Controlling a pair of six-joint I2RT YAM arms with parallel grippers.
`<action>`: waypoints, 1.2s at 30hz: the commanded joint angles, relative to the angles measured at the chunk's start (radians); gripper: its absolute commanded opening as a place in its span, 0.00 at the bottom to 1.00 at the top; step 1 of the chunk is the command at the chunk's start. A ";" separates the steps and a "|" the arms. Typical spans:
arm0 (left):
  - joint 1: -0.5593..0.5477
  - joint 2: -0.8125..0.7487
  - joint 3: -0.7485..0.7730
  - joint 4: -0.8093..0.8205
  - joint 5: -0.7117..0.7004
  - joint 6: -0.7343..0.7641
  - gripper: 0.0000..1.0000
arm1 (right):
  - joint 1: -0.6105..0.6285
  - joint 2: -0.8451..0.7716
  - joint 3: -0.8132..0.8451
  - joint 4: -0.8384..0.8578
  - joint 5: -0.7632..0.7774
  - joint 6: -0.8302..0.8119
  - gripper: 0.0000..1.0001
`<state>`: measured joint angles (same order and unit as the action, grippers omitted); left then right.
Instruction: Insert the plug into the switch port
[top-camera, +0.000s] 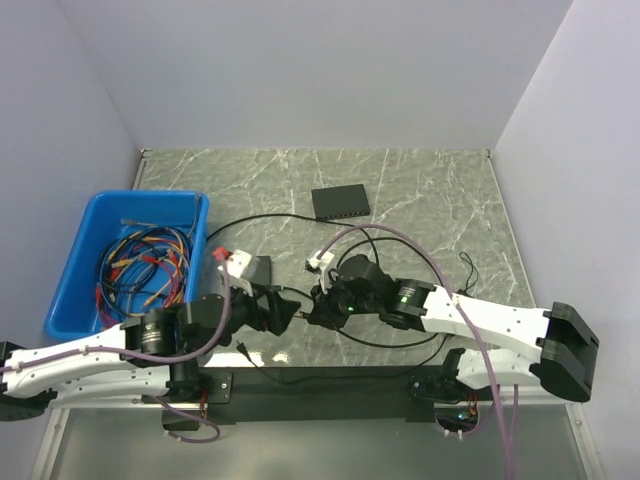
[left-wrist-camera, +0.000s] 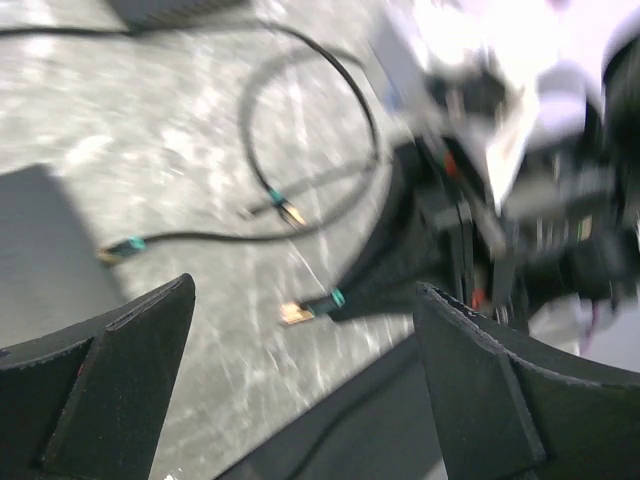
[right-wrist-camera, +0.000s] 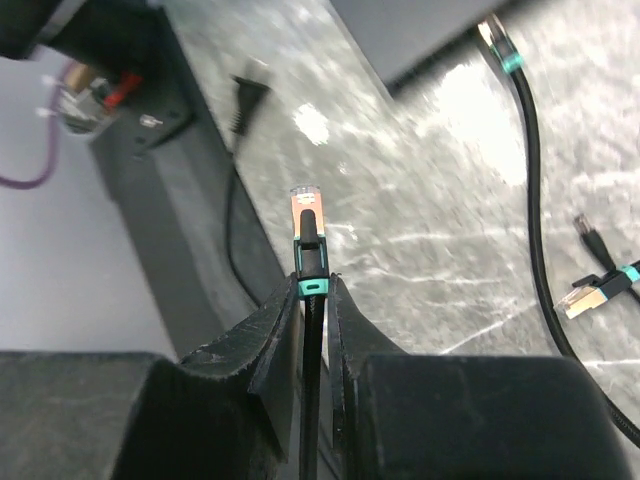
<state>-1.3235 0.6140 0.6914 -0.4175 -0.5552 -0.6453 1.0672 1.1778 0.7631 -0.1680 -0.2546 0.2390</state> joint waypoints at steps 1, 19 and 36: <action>0.029 -0.054 0.011 -0.038 -0.190 -0.082 0.95 | -0.001 0.022 -0.013 0.073 0.043 0.019 0.00; 0.728 0.216 -0.179 0.216 0.173 -0.105 0.91 | 0.004 0.299 0.050 0.137 0.118 0.036 0.00; 0.912 0.697 -0.150 0.517 0.247 -0.073 0.90 | 0.007 0.338 0.039 0.150 0.127 0.019 0.00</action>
<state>-0.4297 1.2907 0.5068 0.0189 -0.3271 -0.7258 1.0687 1.5116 0.7822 -0.0521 -0.1455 0.2680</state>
